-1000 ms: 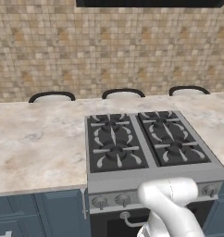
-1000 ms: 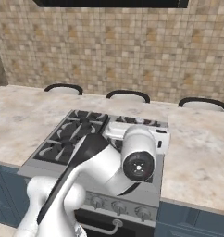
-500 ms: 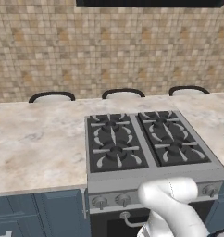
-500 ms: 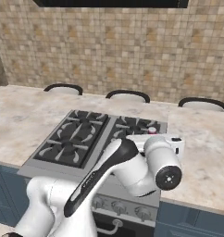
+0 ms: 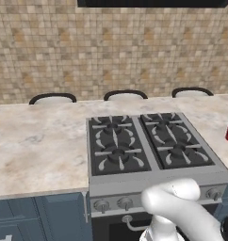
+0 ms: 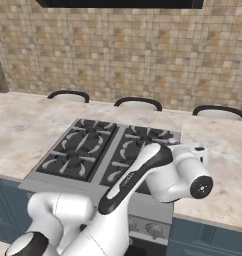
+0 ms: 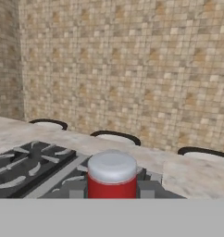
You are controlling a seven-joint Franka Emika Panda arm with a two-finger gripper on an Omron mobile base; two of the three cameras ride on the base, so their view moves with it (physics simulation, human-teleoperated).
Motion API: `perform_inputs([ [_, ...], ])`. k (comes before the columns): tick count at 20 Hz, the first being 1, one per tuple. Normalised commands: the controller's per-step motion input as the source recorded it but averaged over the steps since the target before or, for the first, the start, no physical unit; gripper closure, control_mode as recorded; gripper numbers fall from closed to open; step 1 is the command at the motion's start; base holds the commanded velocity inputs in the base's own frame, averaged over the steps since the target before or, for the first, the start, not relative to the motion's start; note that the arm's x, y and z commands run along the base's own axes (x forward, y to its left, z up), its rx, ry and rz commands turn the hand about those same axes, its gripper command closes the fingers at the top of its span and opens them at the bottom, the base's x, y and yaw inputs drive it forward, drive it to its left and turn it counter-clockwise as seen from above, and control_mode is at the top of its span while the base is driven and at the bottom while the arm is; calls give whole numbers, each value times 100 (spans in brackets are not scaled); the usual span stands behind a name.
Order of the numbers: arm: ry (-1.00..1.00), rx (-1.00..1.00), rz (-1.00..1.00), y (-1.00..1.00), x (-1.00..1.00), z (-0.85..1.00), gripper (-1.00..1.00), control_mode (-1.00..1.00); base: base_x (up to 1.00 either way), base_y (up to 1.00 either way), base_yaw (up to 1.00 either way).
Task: Collect the turmeric, ketchup, and shaker from the cabinet and place them next to the stove.
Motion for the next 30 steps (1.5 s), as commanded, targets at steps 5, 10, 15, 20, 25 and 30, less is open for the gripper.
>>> perform_inputs([
  [5, 0, 0, 7, -18, 45, -25, 100, -100, 0, 0, 0],
  [10, 0, 0, 6, -20, 43, -29, 100, -100, 0, 0, 0],
  [15, 0, 0, 5, -15, 40, -30, 100, -100, 0, 0, 0],
  [20, 0, 0, 4, -11, 38, -30, 100, -100, 0, 0, 0],
  [25, 0, 0, 3, -7, 35, -32, 100, -100, 0, 0, 0],
  [30, 0, 0, 3, -13, 24, -37, 100, -100, 0, 0, 0],
])
